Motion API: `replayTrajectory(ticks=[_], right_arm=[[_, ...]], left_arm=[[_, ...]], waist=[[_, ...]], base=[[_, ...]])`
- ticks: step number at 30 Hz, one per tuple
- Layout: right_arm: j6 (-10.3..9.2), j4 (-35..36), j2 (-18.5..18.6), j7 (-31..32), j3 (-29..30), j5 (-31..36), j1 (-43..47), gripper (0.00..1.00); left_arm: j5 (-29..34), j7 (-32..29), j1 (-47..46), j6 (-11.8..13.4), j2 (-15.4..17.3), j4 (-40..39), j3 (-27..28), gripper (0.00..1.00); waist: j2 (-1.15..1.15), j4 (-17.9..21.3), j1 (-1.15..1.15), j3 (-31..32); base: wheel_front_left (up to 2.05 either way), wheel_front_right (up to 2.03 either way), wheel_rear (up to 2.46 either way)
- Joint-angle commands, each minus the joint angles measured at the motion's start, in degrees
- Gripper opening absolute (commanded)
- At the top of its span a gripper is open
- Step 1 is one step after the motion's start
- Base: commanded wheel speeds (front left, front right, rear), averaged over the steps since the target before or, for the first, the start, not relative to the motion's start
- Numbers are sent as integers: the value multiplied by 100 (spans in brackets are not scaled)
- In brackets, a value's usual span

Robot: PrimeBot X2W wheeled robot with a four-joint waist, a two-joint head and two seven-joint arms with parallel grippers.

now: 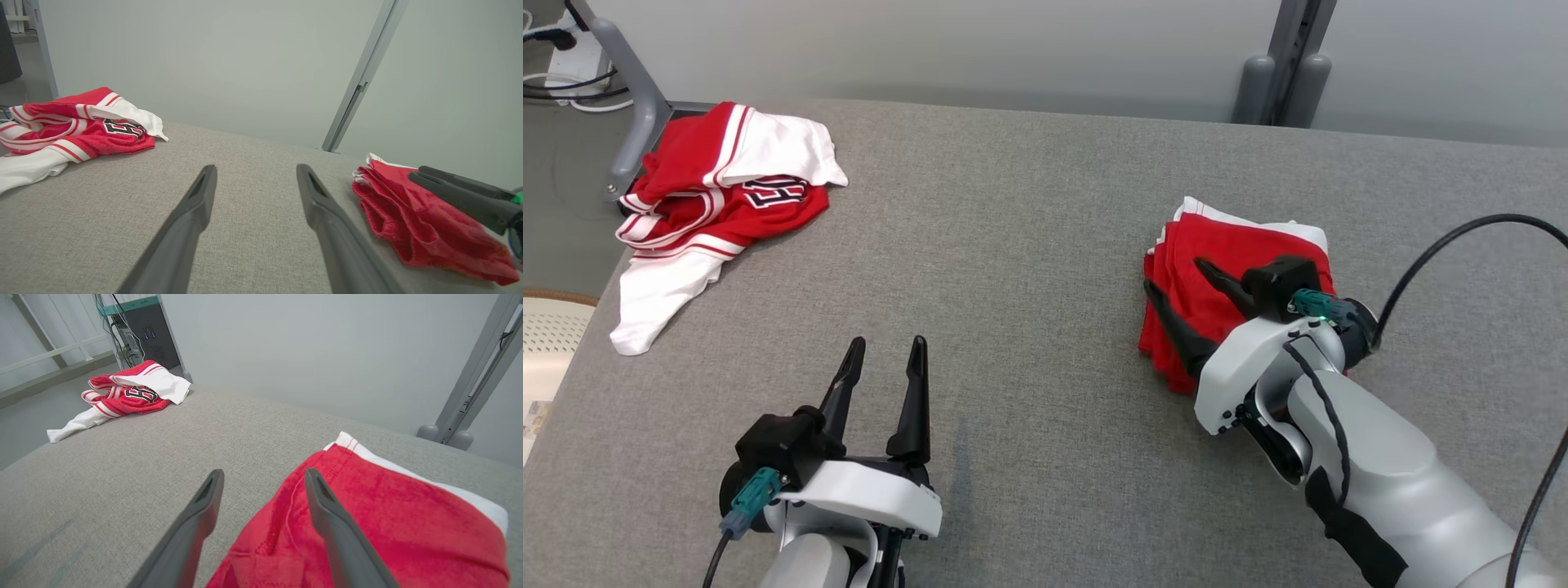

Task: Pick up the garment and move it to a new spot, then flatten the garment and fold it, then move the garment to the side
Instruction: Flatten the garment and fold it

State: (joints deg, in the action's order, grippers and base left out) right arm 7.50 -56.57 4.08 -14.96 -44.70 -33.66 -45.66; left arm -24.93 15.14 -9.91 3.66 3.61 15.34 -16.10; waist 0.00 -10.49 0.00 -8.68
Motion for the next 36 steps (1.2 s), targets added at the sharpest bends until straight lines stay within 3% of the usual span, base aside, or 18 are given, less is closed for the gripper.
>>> replayTrajectory(ticks=[1, 5, 8, 12, 13, 14, 17, 19, 36], right_arm=[[-2, 72, 73, -30, 82, 49, 101, 100], [-2, 661, 225, -29, 744, 334, 386, 100], [-1, 1253, 342, -19, 1596, 754, 803, 100], [-1, 1556, 345, -19, 2199, 1178, 1210, 100], [-1, 1606, 331, -19, 2308, 1257, 1285, 83], [-1, 1636, 318, -19, 2401, 1330, 1358, 49], [-1, 1620, 252, -19, 2595, 1489, 1555, 10], [-1, 1561, 225, -19, 2671, 1577, 1626, 0], [-1, 1054, -30, -19, 1770, 1792, 1541, 0]], left_arm=[[30, 0, -80, -8, 22, 2, 30, 100], [72, 0, -18, -23, 8, -10, 58, 100], [88, 0, 15, -43, 2, -16, 64, 100], [112, 0, 22, -59, -4, 4, 39, 100], [115, 0, 16, -68, -5, 9, 34, 100], [117, 0, 7, -61, -8, 10, 30, 100], [122, 0, -22, -87, -13, 20, 16, 100], [128, 0, -50, -102, -14, 30, -1, 100], [148, 0, -148, -124, -33, 70, 2, 100]], waist=[[0, 16, 0, 4], [0, 91, 0, 31], [0, 171, 0, 52], [0, 211, 0, 49], [0, 211, 0, 43], [0, 208, 0, 34], [0, 186, 0, -1], [0, 147, 0, -42], [0, -236, 0, -237]], base=[[0, 0, 0], [0, 0, 0], [0, 0, 0], [0, 0, 0], [0, 0, 0], [0, 0, 0], [0, 0, 0], [0, 0, 0], [0, 0, 0]])
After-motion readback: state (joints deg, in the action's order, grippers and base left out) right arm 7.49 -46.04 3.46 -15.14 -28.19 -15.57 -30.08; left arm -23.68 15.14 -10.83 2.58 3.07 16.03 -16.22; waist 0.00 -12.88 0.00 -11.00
